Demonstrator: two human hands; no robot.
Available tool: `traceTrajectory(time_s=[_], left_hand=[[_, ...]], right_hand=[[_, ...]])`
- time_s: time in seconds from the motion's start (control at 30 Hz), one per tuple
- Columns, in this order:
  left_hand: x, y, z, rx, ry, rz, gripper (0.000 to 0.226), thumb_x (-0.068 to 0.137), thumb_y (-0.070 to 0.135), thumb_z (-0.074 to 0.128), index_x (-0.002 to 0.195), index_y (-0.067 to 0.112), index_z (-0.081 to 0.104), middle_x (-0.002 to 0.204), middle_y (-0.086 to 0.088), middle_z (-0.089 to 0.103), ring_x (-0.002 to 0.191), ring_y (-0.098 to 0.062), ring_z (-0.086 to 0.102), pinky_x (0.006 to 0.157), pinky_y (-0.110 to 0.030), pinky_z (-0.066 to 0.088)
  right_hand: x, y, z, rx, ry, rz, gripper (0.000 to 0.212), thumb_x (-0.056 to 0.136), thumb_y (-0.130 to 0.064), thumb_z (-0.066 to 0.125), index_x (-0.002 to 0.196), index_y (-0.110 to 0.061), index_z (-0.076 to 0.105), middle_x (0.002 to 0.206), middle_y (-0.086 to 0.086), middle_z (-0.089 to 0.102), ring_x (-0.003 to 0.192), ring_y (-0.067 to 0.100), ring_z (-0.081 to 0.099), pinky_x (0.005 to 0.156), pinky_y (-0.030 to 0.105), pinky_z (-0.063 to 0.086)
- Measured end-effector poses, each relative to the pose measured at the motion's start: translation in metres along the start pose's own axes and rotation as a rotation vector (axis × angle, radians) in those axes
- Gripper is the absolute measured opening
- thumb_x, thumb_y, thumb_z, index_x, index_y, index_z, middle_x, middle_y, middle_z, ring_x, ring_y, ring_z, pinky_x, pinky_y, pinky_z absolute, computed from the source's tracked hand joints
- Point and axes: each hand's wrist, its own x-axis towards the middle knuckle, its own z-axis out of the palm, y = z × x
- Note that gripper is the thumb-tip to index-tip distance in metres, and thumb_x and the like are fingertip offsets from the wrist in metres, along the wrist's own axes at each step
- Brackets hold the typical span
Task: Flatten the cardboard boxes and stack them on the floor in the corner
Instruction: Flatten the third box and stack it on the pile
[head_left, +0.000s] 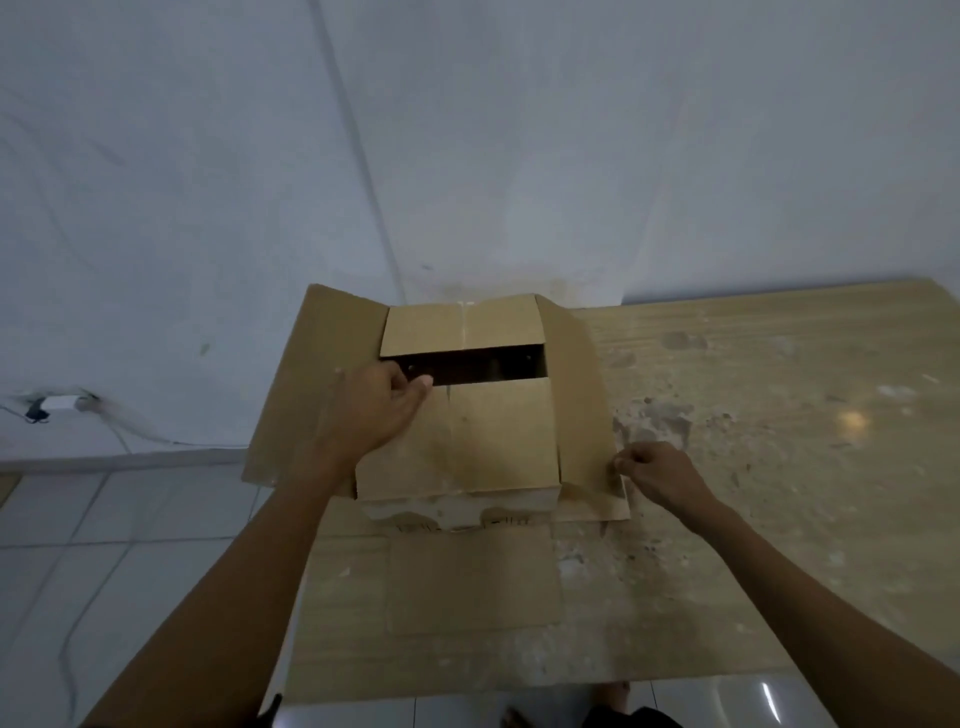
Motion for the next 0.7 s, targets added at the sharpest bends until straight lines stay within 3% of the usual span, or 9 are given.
traceTrajectory(time_s=[0.03,0.07,0.1,0.2,0.27,0.33,0.43,0.57,0.7], left_hand=[[-0.002,0.005,-0.011,-0.075,-0.069,-0.017,0.044,0.085,0.056,0.055,0.074,0.014,0.058,0.065,0.002,0.056,0.066,-0.017,0.055,0.076,-0.037,0.047],[-0.005,0.011,-0.023,-0.094,-0.194,-0.027,0.049,0.08,0.061,0.058,0.067,0.014,0.053,0.06,0.002,0.05,0.058,-0.016,0.049,0.062,-0.031,0.042],[-0.009,0.018,-0.035,-0.071,-0.361,-0.03,0.054,0.074,0.066,0.059,0.064,0.014,0.051,0.057,0.002,0.047,0.054,-0.014,0.045,0.056,-0.027,0.037],[-0.024,0.033,-0.057,0.062,-0.886,-0.036,0.047,0.066,0.063,0.069,0.063,0.017,0.058,0.061,0.004,0.057,0.059,-0.012,0.054,0.058,-0.027,0.044],[-0.037,0.038,-0.053,0.153,-1.066,-0.027,0.044,0.063,0.055,0.079,0.091,0.023,0.068,0.088,0.003,0.066,0.087,-0.018,0.062,0.077,-0.035,0.051],[-0.052,0.038,-0.038,0.217,-1.107,-0.041,0.079,0.058,0.053,0.083,0.127,0.028,0.053,0.118,0.005,0.055,0.112,-0.02,0.053,0.092,-0.034,0.047],[-0.063,0.034,-0.021,0.208,-1.069,-0.058,0.11,0.051,0.058,0.084,0.144,0.031,0.032,0.144,0.005,0.037,0.13,-0.021,0.04,0.104,-0.037,0.041],[-0.066,0.031,-0.023,0.203,-1.006,-0.068,0.113,0.051,0.057,0.085,0.146,0.033,0.028,0.15,0.006,0.031,0.133,-0.02,0.036,0.106,-0.035,0.038],[-0.068,0.036,-0.023,0.18,-1.002,-0.146,0.106,0.059,0.054,0.083,0.146,0.033,0.026,0.149,0.005,0.033,0.13,-0.021,0.04,0.104,-0.038,0.041]], right_hand=[[0.003,0.001,0.0,0.015,0.02,0.008,0.02,0.091,-0.02,0.055,0.09,-0.009,0.071,0.085,0.003,0.065,0.076,0.018,0.06,0.061,0.026,0.044],[0.006,0.001,0.0,0.022,0.043,0.014,0.019,0.09,-0.02,0.057,0.088,-0.009,0.072,0.087,0.004,0.067,0.08,0.021,0.062,0.064,0.029,0.045],[0.008,0.0,0.001,0.021,0.062,0.02,0.018,0.089,-0.02,0.057,0.086,-0.01,0.072,0.086,0.005,0.068,0.079,0.022,0.063,0.066,0.031,0.046],[0.014,-0.005,0.002,-0.055,0.13,0.016,0.02,0.088,-0.016,0.055,0.078,-0.003,0.067,0.071,0.009,0.064,0.062,0.021,0.057,0.055,0.029,0.041],[0.015,-0.015,0.0,-0.15,0.218,-0.018,0.019,0.087,-0.018,0.054,0.076,-0.005,0.062,0.066,0.007,0.059,0.058,0.021,0.052,0.053,0.03,0.038],[0.016,-0.03,-0.002,-0.2,0.316,-0.086,0.011,0.084,-0.021,0.055,0.082,-0.011,0.06,0.075,0.006,0.057,0.067,0.023,0.051,0.059,0.03,0.038],[0.027,-0.056,-0.002,-0.27,0.433,-0.292,0.012,0.082,-0.024,0.058,0.089,-0.013,0.058,0.087,0.005,0.051,0.076,0.025,0.05,0.069,0.034,0.041],[0.052,-0.09,0.004,-0.495,0.328,-0.661,0.019,0.086,-0.031,0.054,0.095,-0.018,0.064,0.104,0.006,0.051,0.095,0.024,0.05,0.082,0.036,0.038],[0.084,-0.121,0.029,-0.716,0.128,-0.777,0.019,0.085,-0.03,0.058,0.094,-0.021,0.072,0.146,0.016,0.036,0.135,0.034,0.027,0.109,0.049,0.021]])
